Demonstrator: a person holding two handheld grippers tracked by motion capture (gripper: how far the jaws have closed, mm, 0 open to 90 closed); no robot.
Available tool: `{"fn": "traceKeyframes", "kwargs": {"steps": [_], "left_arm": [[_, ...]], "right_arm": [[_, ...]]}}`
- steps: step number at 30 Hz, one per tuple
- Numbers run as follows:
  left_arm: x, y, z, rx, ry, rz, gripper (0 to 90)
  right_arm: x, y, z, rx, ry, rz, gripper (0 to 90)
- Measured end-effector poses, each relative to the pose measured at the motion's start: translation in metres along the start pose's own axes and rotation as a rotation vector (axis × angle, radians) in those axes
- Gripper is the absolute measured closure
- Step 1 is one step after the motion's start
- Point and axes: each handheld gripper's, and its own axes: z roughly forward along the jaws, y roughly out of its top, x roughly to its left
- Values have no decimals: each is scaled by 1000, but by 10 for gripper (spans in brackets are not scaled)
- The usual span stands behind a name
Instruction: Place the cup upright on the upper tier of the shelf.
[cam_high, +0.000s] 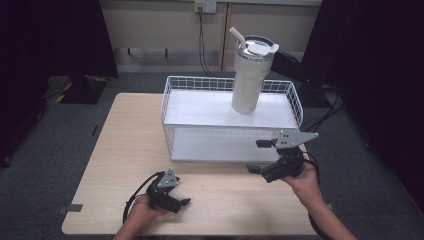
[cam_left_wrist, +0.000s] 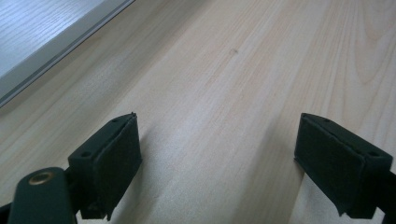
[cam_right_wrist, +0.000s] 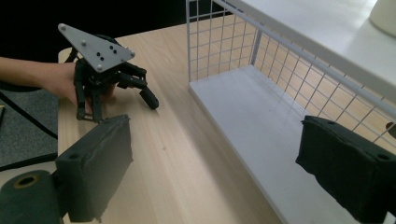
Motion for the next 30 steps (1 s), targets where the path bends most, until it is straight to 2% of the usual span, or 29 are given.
{"fn": "traceKeyframes", "kwargs": {"steps": [18,30], "left_arm": [[0,0,0,0,0,0,138],[0,0,0,-1,0,-1,138]], "right_arm": [[7,-43,24,17,36,55,91],[9,-64,37,23,59,83,91]]}}
